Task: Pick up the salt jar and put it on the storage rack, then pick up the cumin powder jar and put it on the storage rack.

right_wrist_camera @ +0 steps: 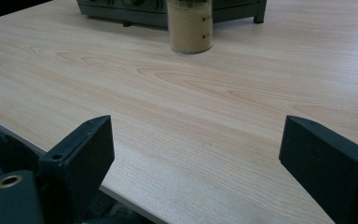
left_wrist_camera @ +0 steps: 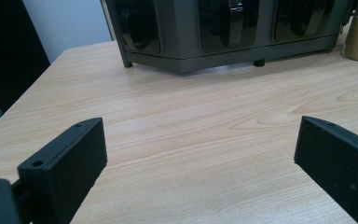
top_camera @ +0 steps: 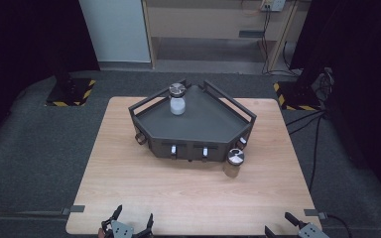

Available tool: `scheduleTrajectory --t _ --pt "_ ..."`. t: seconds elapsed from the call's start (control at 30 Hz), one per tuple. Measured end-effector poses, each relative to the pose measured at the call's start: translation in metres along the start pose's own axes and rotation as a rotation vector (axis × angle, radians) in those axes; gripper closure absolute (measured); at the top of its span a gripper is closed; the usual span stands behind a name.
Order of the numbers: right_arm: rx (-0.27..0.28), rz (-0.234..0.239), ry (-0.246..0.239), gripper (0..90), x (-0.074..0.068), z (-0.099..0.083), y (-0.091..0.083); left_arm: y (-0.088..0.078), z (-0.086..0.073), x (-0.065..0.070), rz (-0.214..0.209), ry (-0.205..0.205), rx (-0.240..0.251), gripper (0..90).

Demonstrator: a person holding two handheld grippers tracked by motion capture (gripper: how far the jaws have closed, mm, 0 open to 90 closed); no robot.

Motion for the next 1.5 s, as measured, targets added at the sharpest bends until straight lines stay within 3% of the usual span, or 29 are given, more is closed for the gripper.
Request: scheduleTrajectory --t 0.6,1.5 --pt "0.008 0.016 -0.002 10.5 -0.001 0.006 0.011 -0.004 -0.004 -0.006 0.004 -0.003 -0.009 1.4" --pt "0.032 -0.005 -0.006 10.5 0.000 0.005 -0.001 -0.002 -0.002 -0.003 0.016 -0.001 -0.001 1.4"
Point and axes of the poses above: each handheld gripper's, and its own axes: y roughly forward along the jaws, z roughly out of its top, x roughly to its right, the point moved 3 cm from there along y, roughly forward along the jaws, and after that the axes turned 5 degrees about x, right-handed, at the moved point
